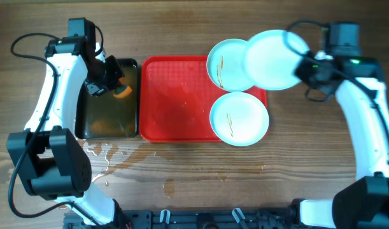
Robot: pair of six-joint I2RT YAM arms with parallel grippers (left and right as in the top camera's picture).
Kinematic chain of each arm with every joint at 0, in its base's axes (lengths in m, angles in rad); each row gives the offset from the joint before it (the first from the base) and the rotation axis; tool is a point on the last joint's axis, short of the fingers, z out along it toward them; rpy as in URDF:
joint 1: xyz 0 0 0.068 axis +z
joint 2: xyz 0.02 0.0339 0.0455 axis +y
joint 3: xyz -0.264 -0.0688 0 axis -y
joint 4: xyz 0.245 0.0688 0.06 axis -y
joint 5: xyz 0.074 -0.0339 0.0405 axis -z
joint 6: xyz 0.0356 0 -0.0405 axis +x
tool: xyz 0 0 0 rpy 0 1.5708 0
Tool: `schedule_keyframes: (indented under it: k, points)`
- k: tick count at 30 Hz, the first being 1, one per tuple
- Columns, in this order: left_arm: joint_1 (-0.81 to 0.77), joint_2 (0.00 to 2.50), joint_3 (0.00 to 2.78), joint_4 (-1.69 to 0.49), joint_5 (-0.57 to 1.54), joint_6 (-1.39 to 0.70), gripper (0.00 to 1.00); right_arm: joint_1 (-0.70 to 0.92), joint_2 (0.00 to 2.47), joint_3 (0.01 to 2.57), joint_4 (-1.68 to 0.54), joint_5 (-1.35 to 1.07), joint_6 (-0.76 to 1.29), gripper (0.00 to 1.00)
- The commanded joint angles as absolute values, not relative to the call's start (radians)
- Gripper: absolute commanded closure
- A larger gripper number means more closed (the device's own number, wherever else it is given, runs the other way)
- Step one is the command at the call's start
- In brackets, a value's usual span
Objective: Clean dirty plates on tray and stack at the side
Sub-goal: 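Carry the plate right off the red tray and set it down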
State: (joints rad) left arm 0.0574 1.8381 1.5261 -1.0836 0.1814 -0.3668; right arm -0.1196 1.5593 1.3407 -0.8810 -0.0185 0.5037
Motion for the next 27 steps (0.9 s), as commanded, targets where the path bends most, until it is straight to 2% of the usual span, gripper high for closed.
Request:
schedule_keyframes:
  k: [1, 4, 11, 12, 14, 15, 19, 22, 27]
  points:
    - [0.057, 1.829, 1.536, -1.081, 0.182, -0.347, 0.96, -0.315, 1.558, 1.195, -0.816, -0.06, 0.502, 0.96]
    - [0.057, 1.829, 1.536, -1.081, 0.182, -0.347, 0.96, -0.442, 1.562, 1.062, -0.696, -0.072, 0.498, 0.96]
    - [0.057, 1.829, 1.536, -1.077, 0.182, -0.347, 0.96, -0.446, 1.563, 0.954, -0.539, -0.082, 0.469, 0.95]
    - [0.057, 1.829, 1.536, -1.077, 0.182, -0.347, 0.96, -0.446, 1.563, 0.954, -0.538, -0.083, 0.47, 0.91]
    - [0.057, 1.829, 1.536, -1.077, 0.183, -0.347, 0.96, -0.446, 1.563, 0.954, -0.526, -0.083, 0.47, 0.73]
    - [0.057, 1.829, 1.536, -1.077, 0.182, -0.347, 0.96, -0.446, 1.562, 0.955, -0.524, -0.084, 0.47, 0.7]
    - [0.057, 1.829, 1.536, -1.077, 0.182, -0.347, 0.96, -0.443, 1.559, 1.016, -0.62, -0.319, 0.353, 0.69]
    - [0.057, 1.829, 1.536, -1.077, 0.182, -0.347, 0.96, -0.394, 1.548, 1.028, -0.688, -0.527, 0.286, 0.68]
    - [0.056, 1.829, 1.536, -1.067, 0.183, -0.347, 0.96, -0.201, 1.55, 0.973, -0.763, -0.454, 0.262, 0.62]
